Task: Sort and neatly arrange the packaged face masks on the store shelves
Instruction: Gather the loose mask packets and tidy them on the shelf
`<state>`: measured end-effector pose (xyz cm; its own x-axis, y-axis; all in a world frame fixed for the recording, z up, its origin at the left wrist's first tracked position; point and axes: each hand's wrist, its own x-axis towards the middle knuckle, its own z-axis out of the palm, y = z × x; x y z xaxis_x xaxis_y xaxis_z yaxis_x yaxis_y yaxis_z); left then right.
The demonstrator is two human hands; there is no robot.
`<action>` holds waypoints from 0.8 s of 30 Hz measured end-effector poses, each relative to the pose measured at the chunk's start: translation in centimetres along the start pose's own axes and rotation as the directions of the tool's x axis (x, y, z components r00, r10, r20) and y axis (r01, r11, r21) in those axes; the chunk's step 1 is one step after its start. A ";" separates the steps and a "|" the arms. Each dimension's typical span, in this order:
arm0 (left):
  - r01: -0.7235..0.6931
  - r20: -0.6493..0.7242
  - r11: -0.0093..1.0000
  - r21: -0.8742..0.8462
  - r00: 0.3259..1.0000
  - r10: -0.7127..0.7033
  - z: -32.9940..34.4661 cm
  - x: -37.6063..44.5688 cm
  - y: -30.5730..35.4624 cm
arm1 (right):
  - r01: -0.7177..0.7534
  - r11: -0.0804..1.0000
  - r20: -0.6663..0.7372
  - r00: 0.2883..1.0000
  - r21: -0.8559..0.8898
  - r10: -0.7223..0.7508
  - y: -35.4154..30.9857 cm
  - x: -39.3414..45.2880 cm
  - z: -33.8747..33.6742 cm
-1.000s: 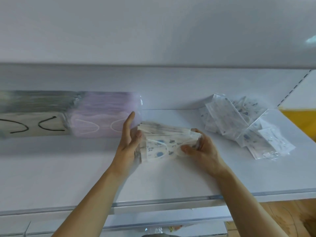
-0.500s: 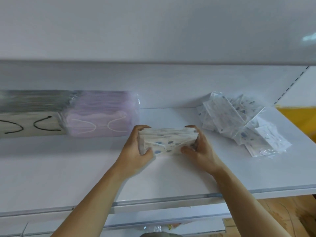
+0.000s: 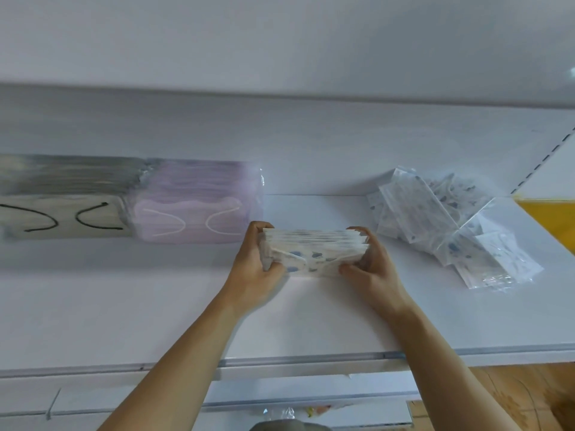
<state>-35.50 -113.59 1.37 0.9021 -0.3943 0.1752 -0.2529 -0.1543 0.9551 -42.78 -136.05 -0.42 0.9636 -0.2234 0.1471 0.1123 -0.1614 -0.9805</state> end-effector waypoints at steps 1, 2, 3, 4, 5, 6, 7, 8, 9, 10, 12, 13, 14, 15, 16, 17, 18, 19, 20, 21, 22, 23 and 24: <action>-0.011 0.024 1.000 0.026 1.000 0.010 0.1 0.0 0.1 | 0.003 1.000 0.003 1.000 -0.004 -0.003 0.0 0.0 0.1; -0.029 0.036 0.998 0.048 0.999 0.028 0.2 0.0 0.2 | -0.004 1.000 -0.009 1.000 -0.004 0.004 0.1 0.0 0.2; -0.039 0.031 0.997 0.065 0.999 0.037 0.2 0.0 0.2 | -0.014 1.000 -0.018 1.000 0.011 0.014 0.3 0.0 0.1; -0.039 0.016 0.996 0.080 0.999 0.038 0.1 0.0 0.0 | -0.017 1.000 -0.027 0.999 0.019 0.018 0.4 0.0 0.0; -0.038 -0.008 0.996 0.086 0.999 0.039 0.0 0.1 -0.3 | -0.024 1.000 -0.033 0.999 0.013 0.024 0.5 -0.1 -0.1; -0.027 -0.040 0.996 0.083 0.999 0.031 0.0 0.1 -0.6 | -0.039 0.999 -0.056 0.998 -0.019 0.038 0.7 0.0 -0.2; -0.004 -0.072 0.997 0.077 0.997 0.009 -0.1 0.1 -0.8 | -0.045 0.999 -0.064 0.997 -0.030 0.043 0.8 0.0 -0.4; 0.022 -0.101 0.997 0.069 0.995 -0.015 -0.1 0.1 -1.0 | -0.040 0.999 -0.079 0.996 -0.016 0.039 0.7 0.2 -0.5; 0.042 -0.121 0.997 0.064 0.992 -0.034 -0.1 0.1 -1.2 | -0.039 0.999 -0.097 0.994 0.016 0.041 0.5 0.6 -0.7; 0.052 -0.136 0.997 0.063 0.990 -0.043 0.0 0.0 -1.4 | -0.043 0.998 -0.133 0.990 0.043 0.048 0.3 1.1 -0.9; 0.045 -0.170 0.994 0.098 0.985 -0.027 0.3 0.0 -1.6 | -0.048 0.996 -0.229 0.971 0.071 0.063 -0.4 3.0 -1.5; 0.031 -0.180 0.990 0.139 0.984 -0.005 0.4 0.0 -1.7 | -0.053 0.996 -0.263 0.962 0.078 0.071 -0.4 4.4 -2.0; 0.012 -0.175 0.982 0.187 0.984 0.022 0.4 0.0 -1.7 | -0.065 0.996 -0.284 0.955 0.067 0.081 -0.5 6.0 -2.4; -0.013 -0.154 0.971 0.240 0.987 0.051 0.5 -0.1 -1.8 | -0.072 0.996 -0.290 0.953 0.050 0.083 -0.6 7.7 -2.8; -0.040 -0.117 0.955 0.294 0.990 0.078 0.6 -0.1 -2.0 | -0.087 0.996 -0.295 0.951 0.025 0.091 -0.8 9.3 -2.8; -0.068 -0.063 0.935 0.349 0.993 0.096 0.7 -0.2 -2.1 | -0.106 0.994 -0.289 0.951 0.016 0.106 -1.0 10.9 -2.7; -0.100 -0.001 0.907 0.408 0.994 0.110 0.8 -0.2 -2.2 | -0.123 0.992 -0.279 0.953 -0.003 0.117 -0.9 12.3 -2.3; -0.138 0.057 0.873 0.468 0.990 0.126 1.0 -0.2 -2.3 | -0.130 0.991 -0.258 0.959 -0.025 0.120 -0.7 13.4 -1.8; -0.179 0.104 0.838 0.516 0.984 0.146 1.0 -0.2 -2.4 | -0.139 0.989 -0.253 0.960 -0.053 0.121 -0.6 14.3 -1.3; -0.212 0.134 0.810 0.547 0.977 0.165 1.1 -0.1 -2.4 | -0.141 0.987 -0.253 0.960 -0.074 0.119 -0.2 15.1 -0.9; -0.229 0.149 0.795 0.562 0.973 0.175 1.1 0.0 -2.5 | -0.151 0.984 -0.267 0.956 -0.094 0.121 -0.2 15.5 -0.5; -0.232 0.154 0.788 0.570 0.972 0.175 1.1 0.1 -2.5 | -0.161 0.982 -0.275 0.953 -0.103 0.127 -0.1 15.8 -0.1; -0.226 0.153 0.785 0.576 0.974 0.168 1.1 0.3 -2.6 | -0.178 0.978 -0.272 0.952 -0.110 0.142 -0.3 15.8 0.4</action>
<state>-34.95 -114.28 -1.33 0.7828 -0.5481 0.2946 -0.6038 -0.5543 0.5729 -27.46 -139.17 2.12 0.8670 -0.4971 0.0359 -0.0880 -0.2236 -0.9707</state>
